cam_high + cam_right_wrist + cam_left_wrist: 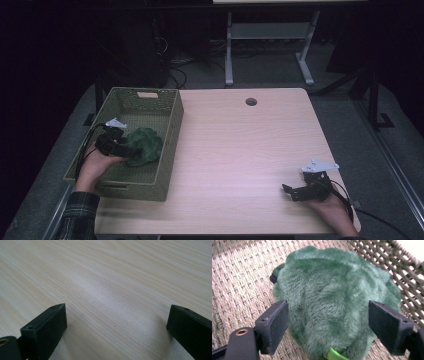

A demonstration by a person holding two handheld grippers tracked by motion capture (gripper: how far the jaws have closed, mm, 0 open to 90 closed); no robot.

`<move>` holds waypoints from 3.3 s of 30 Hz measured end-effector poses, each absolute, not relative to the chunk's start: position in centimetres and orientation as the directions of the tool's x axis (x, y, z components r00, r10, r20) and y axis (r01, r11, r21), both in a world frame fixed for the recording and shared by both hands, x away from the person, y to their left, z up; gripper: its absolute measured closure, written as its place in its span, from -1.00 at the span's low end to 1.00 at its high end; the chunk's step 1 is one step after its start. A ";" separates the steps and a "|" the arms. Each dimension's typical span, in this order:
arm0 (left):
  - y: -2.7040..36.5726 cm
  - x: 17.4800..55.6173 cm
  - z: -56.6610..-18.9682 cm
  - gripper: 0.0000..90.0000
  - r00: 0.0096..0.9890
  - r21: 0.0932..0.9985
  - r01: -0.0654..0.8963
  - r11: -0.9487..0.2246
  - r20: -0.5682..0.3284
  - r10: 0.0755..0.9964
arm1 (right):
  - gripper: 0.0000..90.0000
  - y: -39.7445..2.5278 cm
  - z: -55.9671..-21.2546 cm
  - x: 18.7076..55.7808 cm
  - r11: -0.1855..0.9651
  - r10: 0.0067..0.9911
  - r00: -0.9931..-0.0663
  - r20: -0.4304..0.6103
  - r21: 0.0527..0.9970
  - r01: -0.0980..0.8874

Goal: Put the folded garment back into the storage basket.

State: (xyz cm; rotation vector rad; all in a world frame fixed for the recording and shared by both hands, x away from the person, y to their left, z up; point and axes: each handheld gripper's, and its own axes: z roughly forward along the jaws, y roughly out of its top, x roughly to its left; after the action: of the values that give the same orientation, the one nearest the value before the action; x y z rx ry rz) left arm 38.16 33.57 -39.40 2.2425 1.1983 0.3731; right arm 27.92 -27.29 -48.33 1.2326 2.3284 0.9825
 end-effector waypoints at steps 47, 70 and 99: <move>19.1 36.3 -33.2 -0.70 0.709 0.775 0.476 -0.415 -0.060 0.703 | -0.94 -27.3 -48.3 27.9 0.388 0.820 -0.572 0.030 0.705 0.593; 10.8 34.4 -37.2 -0.70 0.783 0.771 0.422 -0.477 -0.045 0.620 | -0.94 -27.3 -48.3 27.9 0.391 0.817 -0.576 0.031 0.705 0.592; 8.9 34.8 -45.8 -0.71 0.769 0.698 0.450 -0.557 0.015 0.639 | -0.94 -27.3 -48.3 27.9 0.391 0.816 -0.577 0.032 0.704 0.593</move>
State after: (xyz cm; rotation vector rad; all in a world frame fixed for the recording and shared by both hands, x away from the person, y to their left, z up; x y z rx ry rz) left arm 34.77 8.95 -45.81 2.2562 0.8080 0.3484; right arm 27.89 -27.25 -48.32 1.2284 2.3355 0.9852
